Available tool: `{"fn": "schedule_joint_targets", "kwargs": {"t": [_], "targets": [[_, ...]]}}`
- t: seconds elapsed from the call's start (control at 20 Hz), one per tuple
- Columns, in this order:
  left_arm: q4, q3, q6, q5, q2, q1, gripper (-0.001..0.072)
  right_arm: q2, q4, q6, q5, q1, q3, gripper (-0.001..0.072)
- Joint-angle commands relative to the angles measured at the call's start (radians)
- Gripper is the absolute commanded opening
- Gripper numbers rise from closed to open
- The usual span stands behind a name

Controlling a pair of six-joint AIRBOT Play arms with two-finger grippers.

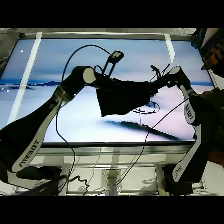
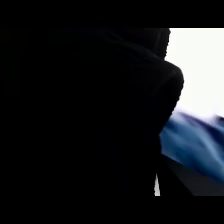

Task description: Fold the clothes and pants, and hang the long-sleeved shirts on hangers.

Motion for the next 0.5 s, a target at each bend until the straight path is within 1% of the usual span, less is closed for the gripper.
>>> {"fn": "schedule_joint_targets", "kwargs": {"t": [0.0,0.05,0.1,0.15,0.2,0.3,0.4,0.45], "targets": [[0.000,0.000,0.000,-0.006,0.018,0.049,0.0009,-0.018,-0.003,0.005,-0.038,0.076,0.000,0.0662],[0.000,0.000,0.000,-0.006,0.018,0.054,0.0009,-0.018,-0.003,0.004,-0.037,0.099,0.000,0.0582],[0.000,0.000,0.000,-0.006,0.019,0.060,0.0009,-0.018,-0.003,0.004,-0.041,0.116,0.000,0.0396],[0.000,0.000,0.000,-0.006,0.021,0.066,0.0009,-0.018,0.003,0.005,-0.042,0.128,0.000,0.0104],[0.000,0.000,0.000,-0.006,0.024,0.072,0.0009,-0.017,0.022,0.012,-0.041,0.135,0.000,0.0017],[0.000,0.000,0.000,-0.006,0.039,0.085,0.0008,-0.013,0.114,0.014,-0.038,0.132,0.008,0.0015],[0.000,0.000,0.000,-0.006,0.063,0.102,0.0008,0.009,0.274,-0.003,-0.035,0.111,0.011,0.0015],[0.000,0.000,0.000,-0.006,0.080,0.111,0.0009,0.028,0.380,-0.036,-0.016,0.095,0.011,0.0015]]}}
